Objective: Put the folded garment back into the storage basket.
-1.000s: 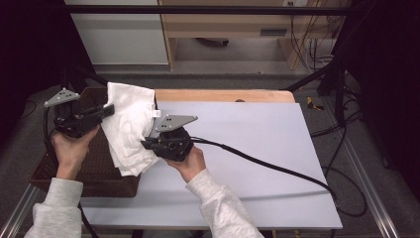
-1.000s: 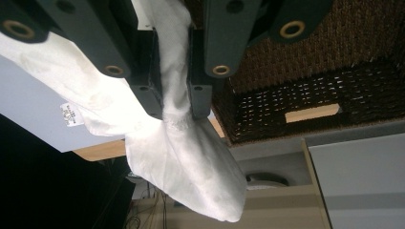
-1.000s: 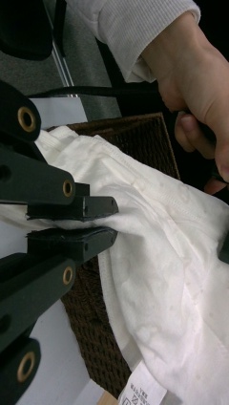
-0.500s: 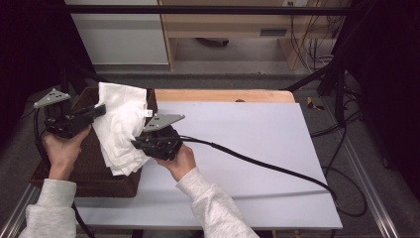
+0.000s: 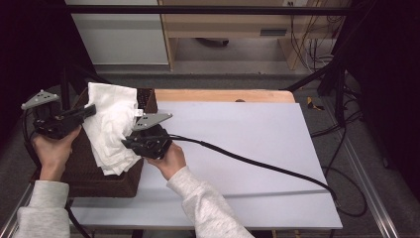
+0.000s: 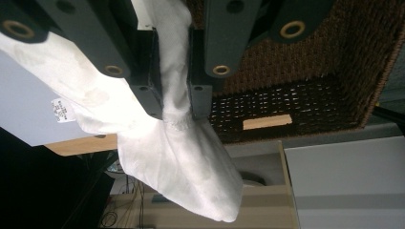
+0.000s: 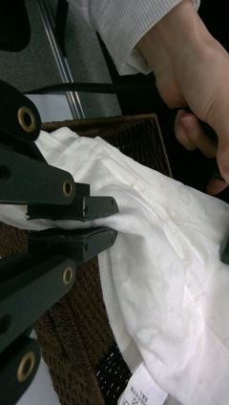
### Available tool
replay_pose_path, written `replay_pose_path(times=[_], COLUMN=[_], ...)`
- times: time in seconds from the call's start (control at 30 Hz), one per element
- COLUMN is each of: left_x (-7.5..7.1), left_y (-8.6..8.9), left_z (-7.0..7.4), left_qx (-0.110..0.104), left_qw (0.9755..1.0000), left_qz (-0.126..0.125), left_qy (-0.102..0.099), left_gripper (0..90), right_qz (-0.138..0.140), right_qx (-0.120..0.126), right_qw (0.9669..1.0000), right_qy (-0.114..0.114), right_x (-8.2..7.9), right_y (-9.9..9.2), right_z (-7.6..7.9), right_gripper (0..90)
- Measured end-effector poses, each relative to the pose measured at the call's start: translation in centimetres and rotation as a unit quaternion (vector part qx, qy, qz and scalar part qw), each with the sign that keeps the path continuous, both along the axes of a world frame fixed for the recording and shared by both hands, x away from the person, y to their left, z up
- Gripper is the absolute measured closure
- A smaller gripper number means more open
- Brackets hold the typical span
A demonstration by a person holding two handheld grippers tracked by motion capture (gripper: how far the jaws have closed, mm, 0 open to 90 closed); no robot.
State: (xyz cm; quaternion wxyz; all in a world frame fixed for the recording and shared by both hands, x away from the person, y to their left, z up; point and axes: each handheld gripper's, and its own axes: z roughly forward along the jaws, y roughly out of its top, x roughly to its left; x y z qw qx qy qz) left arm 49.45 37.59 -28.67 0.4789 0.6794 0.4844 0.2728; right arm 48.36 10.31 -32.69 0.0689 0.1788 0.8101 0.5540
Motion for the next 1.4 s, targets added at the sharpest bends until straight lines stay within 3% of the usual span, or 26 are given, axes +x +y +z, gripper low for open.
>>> replay_pose_path(times=[0.9, 1.4], left_x=[0.9, 1.2], left_y=[2.1, 3.5], left_z=[-1.0, -2.3], left_qx=[0.005, 0.005], left_qw=[0.9997, 0.999], left_qz=[0.02, 0.038], left_qy=[0.011, 0.024], left_gripper=[78.6, 78.6], right_qz=[0.0, 0.004], right_qx=[0.003, -0.002], right_qw=[0.9999, 0.9998], right_qy=[0.015, 0.021], right_x=[1.5, 1.9], right_y=[2.2, 4.0], right_z=[-1.3, -2.5], right_gripper=[85.3, 85.2])
